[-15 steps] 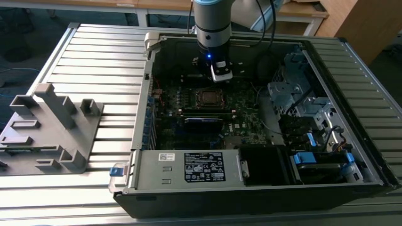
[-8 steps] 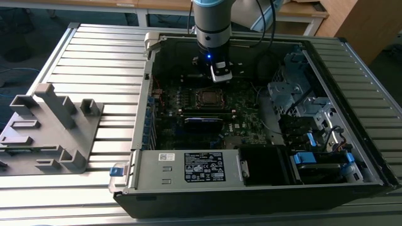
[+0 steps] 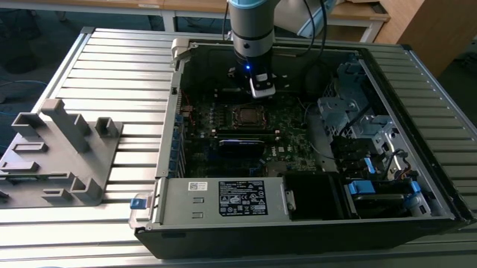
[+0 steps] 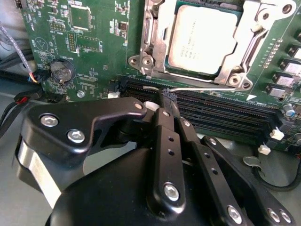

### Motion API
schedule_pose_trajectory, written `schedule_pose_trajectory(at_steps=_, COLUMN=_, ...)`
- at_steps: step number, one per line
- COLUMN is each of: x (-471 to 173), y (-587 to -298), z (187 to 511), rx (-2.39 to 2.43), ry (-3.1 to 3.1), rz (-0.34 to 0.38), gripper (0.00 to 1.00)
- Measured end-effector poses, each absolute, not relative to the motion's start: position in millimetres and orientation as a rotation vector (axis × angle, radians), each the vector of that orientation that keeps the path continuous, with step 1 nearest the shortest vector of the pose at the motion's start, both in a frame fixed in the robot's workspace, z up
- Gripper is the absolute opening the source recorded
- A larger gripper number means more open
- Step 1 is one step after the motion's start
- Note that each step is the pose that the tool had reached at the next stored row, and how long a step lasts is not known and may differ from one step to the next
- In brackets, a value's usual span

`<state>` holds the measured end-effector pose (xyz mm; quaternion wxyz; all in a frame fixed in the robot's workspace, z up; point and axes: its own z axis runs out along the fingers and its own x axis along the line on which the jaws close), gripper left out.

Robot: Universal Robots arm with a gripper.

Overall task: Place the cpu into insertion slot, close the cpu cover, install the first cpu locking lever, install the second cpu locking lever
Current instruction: 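Install the first cpu locking lever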

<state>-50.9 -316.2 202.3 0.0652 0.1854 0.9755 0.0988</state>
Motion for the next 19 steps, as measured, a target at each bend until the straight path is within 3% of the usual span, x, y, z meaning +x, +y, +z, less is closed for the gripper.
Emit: schedule_pose_trajectory(at_steps=19, x=-48.3, y=-317.6, z=193.6, rx=0.549, ry=2.941, rz=0.189, gripper=0.11)
